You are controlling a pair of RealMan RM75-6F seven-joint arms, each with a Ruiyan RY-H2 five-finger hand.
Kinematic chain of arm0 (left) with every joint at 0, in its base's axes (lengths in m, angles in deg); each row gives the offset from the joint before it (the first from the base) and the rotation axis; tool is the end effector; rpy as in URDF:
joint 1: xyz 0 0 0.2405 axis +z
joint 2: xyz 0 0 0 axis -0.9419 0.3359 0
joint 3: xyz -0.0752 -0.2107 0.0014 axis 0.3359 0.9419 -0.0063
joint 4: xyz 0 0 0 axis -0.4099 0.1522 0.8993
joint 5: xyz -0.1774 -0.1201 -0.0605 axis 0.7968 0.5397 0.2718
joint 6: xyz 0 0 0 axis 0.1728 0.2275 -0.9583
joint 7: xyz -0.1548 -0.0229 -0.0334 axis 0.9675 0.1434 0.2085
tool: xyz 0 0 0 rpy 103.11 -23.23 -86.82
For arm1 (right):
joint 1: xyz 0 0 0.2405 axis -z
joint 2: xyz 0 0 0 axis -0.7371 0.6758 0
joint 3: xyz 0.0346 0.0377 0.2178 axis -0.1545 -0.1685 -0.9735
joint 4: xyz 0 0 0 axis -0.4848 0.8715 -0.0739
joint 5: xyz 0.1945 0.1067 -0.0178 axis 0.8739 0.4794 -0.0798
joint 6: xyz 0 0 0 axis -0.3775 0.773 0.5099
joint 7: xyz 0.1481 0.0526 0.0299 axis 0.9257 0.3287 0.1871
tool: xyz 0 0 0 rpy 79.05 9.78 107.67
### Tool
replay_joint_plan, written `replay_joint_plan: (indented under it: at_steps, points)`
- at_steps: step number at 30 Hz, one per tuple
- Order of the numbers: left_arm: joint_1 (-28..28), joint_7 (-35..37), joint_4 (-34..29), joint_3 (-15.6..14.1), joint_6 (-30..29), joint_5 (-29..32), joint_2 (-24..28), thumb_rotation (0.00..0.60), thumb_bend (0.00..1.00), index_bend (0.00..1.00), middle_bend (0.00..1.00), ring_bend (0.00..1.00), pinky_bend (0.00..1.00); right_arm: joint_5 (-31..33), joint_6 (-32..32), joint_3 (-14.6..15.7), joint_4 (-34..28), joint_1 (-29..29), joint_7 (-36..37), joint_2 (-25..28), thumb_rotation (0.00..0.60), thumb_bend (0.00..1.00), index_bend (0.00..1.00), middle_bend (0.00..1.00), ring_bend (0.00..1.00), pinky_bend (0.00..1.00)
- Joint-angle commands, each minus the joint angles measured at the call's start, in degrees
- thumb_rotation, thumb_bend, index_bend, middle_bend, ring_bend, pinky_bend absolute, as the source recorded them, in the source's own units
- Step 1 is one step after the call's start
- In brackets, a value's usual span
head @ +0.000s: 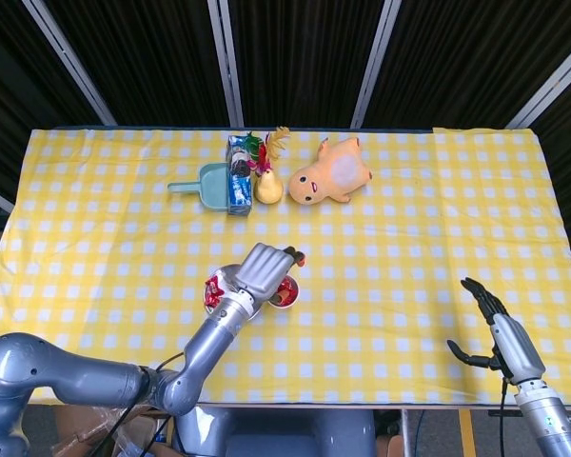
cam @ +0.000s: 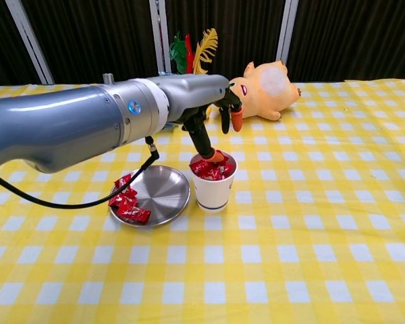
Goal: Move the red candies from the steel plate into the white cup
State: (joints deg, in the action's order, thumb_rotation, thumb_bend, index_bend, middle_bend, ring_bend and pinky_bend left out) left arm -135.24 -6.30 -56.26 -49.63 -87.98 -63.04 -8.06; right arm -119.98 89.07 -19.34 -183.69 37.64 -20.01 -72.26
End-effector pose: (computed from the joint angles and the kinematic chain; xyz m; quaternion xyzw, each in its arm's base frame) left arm 0.0298 0.3110 -0.0727 -0.7782 -0.3522 -0.3746 0.3607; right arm -0.2640 -0.2012 0.1024 0.5134 -0.6095 0.4551 0.3972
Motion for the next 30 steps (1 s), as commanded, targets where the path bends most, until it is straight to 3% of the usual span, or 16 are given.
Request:
replay_joint_plan:
  at_steps: [1, 7, 9, 12, 16, 19, 25, 30]
  points:
    - [1.9, 2.9, -2.5, 0.8, -1.7, -3.0, 2.1, 0.600, 0.28, 0.32, 0.30, 0.82, 0.90, -0.1, 0.1, 0.0, 0.0, 0.1, -0.1, -0.1, 0.600, 0.36, 0.00, 0.00, 0.00, 0.00]
    - [4.9, 7.4, -6.2, 1.8, -4.3, -7.1, 5.7, 0.600, 0.28, 0.28, 0.26, 0.72, 0.82, -0.1, 0.4, -0.1, 0.1, 0.1, -0.7, -0.1, 0.600, 0.36, 0.00, 0.00, 0.00, 0.00]
    - [7.0, 8.7, -9.0, 1.1, -5.8, -8.9, 8.0, 0.600, 0.27, 0.25, 0.23, 0.64, 0.75, -0.2, 0.5, 0.0, 0.4, 0.2, -1.0, -0.2, 0.600, 0.36, 0.00, 0.00, 0.00, 0.00]
    - [10.7, 9.6, -13.3, -1.5, -9.1, -12.5, 11.7, 0.600, 0.23, 0.18, 0.17, 0.45, 0.56, -0.3, 0.5, 0.1, 1.0, 0.1, -2.4, -0.1, 0.600, 0.36, 0.00, 0.00, 0.00, 0.00]
    - [18.6, 11.1, -19.2, -8.8, -16.8, -21.4, 17.8, 0.600, 0.18, 0.09, 0.09, 0.23, 0.33, -1.6, 1.8, 0.2, 1.8, 0.2, -6.4, -0.6, 0.600, 0.36, 0.00, 0.00, 0.00, 0.00]
    - [25.0, 13.4, -21.9, -15.4, -21.9, -28.1, 22.3, 0.600, 0.15, 0.03, 0.03, 0.11, 0.23, -3.2, 3.0, 0.5, 2.9, 0.5, -10.0, -1.3, 0.600, 0.36, 0.00, 0.00, 0.00, 0.00]
    - [37.2, 20.2, -20.8, -27.6, -30.4, -39.9, 30.2, 0.600, 0.13, 0.00, 0.00, 0.01, 0.13, -5.3, 6.6, 0.2, 4.2, 1.3, -16.5, -3.1, 0.600, 0.36, 0.00, 0.00, 0.00, 0.00]
    - [44.4, 25.6, -14.9, -31.9, -34.6, -43.6, 32.3, 0.600, 0.12, 0.00, 0.00, 0.00, 0.03, -6.2, 9.5, -0.2, 5.3, 2.1, -18.9, -4.7, 0.600, 0.36, 0.00, 0.00, 0.00, 0.00]
